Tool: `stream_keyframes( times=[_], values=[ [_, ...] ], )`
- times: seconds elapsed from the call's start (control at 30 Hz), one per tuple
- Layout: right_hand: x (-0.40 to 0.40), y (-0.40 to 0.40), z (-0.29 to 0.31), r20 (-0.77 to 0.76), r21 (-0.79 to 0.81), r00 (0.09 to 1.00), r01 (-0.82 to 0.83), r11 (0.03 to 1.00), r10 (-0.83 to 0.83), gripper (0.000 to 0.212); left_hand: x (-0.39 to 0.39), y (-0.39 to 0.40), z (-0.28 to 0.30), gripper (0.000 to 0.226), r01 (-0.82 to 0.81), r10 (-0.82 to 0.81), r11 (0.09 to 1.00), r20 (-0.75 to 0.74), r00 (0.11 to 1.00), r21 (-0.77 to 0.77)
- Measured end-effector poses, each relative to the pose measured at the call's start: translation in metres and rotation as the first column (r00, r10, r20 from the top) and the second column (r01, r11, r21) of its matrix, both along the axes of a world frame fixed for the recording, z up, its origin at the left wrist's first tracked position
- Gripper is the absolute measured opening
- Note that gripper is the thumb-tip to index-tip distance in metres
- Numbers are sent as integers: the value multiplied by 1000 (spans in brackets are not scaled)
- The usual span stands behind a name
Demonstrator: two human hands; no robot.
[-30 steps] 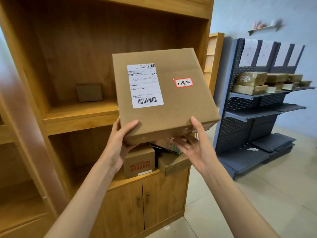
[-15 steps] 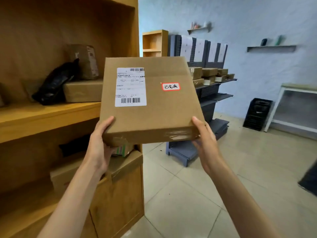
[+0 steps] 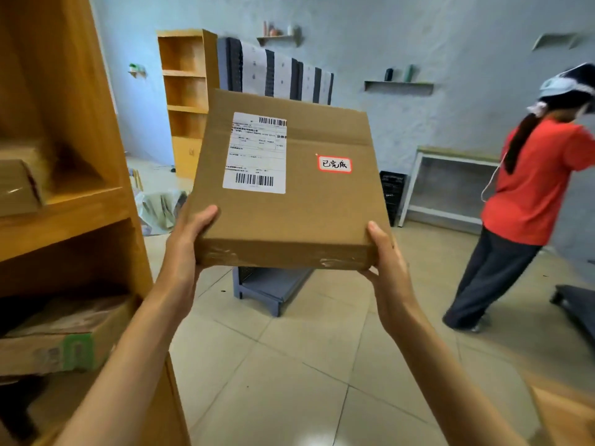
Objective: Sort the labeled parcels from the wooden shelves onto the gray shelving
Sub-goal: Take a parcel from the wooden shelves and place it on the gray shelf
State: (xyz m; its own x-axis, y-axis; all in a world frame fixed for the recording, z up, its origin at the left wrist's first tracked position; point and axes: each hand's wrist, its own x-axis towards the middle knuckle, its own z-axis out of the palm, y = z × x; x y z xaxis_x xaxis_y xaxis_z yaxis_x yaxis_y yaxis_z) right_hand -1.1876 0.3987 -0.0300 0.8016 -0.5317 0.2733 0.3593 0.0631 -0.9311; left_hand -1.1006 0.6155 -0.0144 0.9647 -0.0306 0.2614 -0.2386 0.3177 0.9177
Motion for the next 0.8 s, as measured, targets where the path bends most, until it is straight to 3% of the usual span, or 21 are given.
stream_keyframes(
  times=[0.07,0.13,0.2,0.33,0.57,0.8],
  values=[
    [32,-15,4,10,-2,999,33,999,-33,19,39,-18,5,27,35,-35,999,-6,999,0],
    [65,-31,11,17,-4,998,62,998,-62,13,80,-36,12,21,67,-67,998,-7,998,-13],
    [96,-47,18,26,-4,995,96,995,-96,11,119,-56,21,31,97,-97,995,7,995,-12],
    [148,-82,25,44,-7,988,150,989,-150,13,181,-97,28,68,163,-164,986,33,986,30],
    [239,-152,23,13,8,981,193,981,-193,28,281,-167,20,72,219,-220,974,25,975,54],
    [351,-234,14,25,67,991,129,989,-131,33,373,-241,12,78,131,-136,989,64,989,67]
  ],
)
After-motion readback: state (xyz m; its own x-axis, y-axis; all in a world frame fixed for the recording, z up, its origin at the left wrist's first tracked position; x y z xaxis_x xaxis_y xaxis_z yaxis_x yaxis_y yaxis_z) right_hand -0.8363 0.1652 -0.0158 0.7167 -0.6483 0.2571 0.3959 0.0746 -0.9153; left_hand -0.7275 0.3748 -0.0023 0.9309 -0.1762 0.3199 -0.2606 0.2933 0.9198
